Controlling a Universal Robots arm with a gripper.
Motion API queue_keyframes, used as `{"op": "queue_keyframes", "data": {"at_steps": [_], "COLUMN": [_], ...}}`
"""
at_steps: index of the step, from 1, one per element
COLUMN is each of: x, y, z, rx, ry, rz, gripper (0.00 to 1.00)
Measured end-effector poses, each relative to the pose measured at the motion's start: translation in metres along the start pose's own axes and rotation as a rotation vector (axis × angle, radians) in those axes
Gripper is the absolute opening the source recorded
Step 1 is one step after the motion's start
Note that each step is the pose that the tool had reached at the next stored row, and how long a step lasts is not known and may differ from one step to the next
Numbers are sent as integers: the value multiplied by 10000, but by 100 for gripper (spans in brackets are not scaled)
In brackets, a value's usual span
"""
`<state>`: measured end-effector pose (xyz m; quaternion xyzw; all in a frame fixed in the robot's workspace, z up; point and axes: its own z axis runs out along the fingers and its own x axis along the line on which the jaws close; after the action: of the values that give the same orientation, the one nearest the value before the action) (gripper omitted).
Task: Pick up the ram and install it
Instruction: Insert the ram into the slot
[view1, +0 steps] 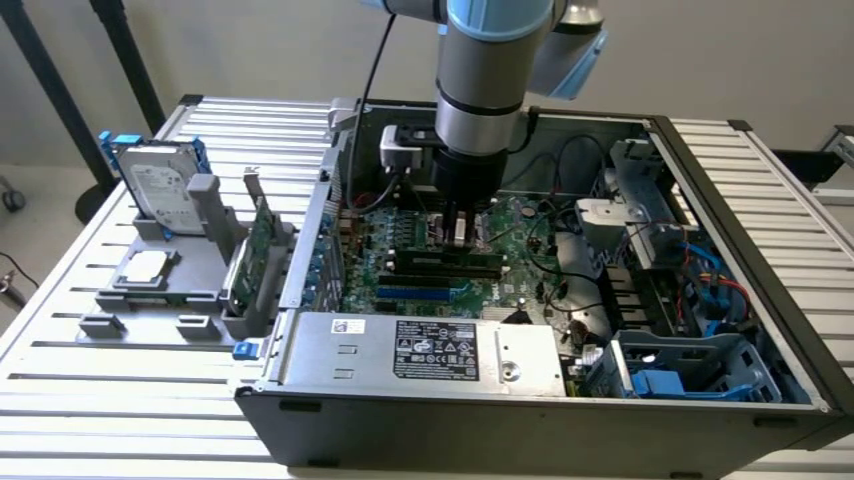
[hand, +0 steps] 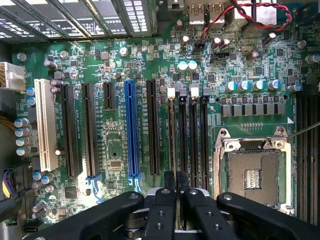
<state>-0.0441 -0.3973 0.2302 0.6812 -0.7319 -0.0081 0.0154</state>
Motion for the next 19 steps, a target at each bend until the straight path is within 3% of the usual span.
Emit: {"op": "queue_keyframes", "data": {"at_steps": [19], "x": [-11], "y": [0], "z": [33], "rx": [1], "ry": [-2], "rz": [-9], "gripper": [13]}}
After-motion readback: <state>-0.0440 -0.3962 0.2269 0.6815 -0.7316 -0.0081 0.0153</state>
